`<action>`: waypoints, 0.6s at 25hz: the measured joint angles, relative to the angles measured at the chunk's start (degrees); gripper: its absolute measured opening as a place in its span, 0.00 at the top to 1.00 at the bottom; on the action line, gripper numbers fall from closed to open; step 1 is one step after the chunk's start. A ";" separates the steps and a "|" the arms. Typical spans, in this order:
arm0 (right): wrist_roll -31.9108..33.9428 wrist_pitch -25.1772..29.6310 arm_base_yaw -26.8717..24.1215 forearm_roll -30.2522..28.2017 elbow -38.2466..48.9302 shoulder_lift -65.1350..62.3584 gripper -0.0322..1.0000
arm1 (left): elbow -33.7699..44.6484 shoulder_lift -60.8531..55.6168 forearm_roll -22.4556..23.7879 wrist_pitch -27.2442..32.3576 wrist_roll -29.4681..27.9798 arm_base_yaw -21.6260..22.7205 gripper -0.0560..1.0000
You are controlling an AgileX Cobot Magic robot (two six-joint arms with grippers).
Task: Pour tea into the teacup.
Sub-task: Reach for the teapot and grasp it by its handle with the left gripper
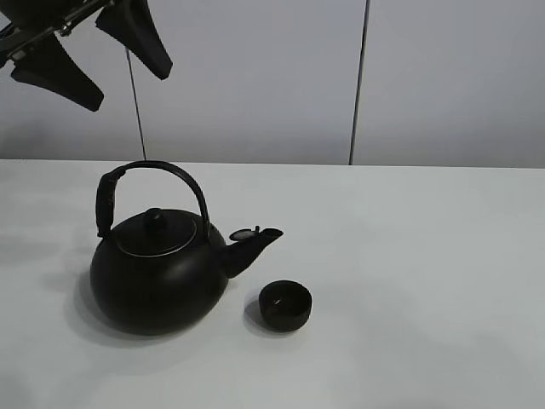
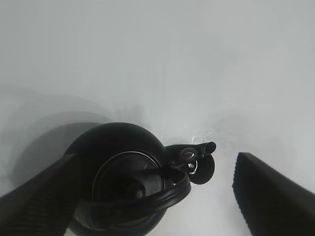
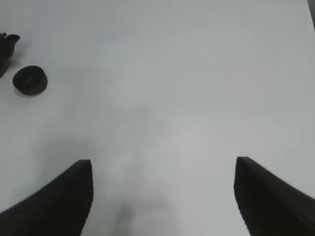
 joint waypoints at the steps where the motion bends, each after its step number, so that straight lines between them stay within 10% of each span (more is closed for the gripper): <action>1: 0.05 -0.74 0.23 0.00 0.38 0.00 0.44 | 0.00 0.00 0.00 0.00 0.00 0.00 0.37; 15: 2.58 -2.56 2.06 -1.38 1.18 0.00 0.44 | 0.00 0.00 0.00 0.00 0.00 0.00 0.37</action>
